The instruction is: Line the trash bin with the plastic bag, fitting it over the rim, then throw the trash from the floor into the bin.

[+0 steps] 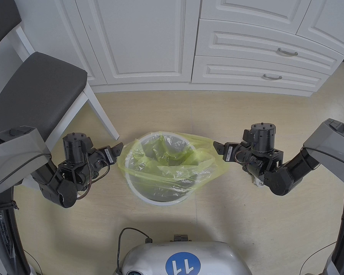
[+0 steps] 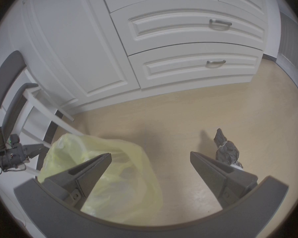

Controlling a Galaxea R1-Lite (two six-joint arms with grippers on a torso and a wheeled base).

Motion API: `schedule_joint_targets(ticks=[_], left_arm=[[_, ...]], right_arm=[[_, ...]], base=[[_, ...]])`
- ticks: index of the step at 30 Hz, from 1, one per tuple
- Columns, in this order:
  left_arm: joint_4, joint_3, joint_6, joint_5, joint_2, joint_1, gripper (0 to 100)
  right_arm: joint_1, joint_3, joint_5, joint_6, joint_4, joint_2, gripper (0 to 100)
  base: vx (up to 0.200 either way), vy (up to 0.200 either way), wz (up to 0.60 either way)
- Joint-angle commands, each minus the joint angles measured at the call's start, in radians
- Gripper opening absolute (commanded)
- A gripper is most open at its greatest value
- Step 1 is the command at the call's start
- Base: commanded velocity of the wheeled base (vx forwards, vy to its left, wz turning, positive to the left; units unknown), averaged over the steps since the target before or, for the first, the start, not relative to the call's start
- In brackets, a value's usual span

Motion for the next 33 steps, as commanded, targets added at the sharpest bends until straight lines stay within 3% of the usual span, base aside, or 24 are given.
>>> schedule_joint_targets(ticks=[1, 6, 17, 31, 33], left_arm=[[0.0, 0.003, 0.02, 0.004, -0.006, -0.002, 100], [-0.006, 0.008, 0.036, 0.006, -0.005, -0.003, 100], [-0.01, 0.005, 0.036, 0.007, -0.005, -0.002, 100], [-0.008, 0.003, 0.036, 0.007, -0.01, 0.005, 100], [-0.014, -0.006, 0.034, 0.013, -0.01, 0.009, 100]], right_arm=[[0.029, 0.058, 0.044, -0.001, 0.008, -0.052, 100], [0.08, 0.107, 0.078, -0.004, 0.014, -0.031, 100], [0.067, 0.113, 0.078, -0.077, 0.123, 0.035, 100], [0.141, 0.084, 0.064, -0.051, 0.091, 0.164, 100], [0.168, 0.087, 0.061, -0.017, 0.091, 0.163, 100]], base=[[0.0, 0.0, 0.0], [0.0, 0.0, 0.0], [0.0, 0.0, 0.0], [0.0, 0.0, 0.0], [0.0, 0.0, 0.0]])
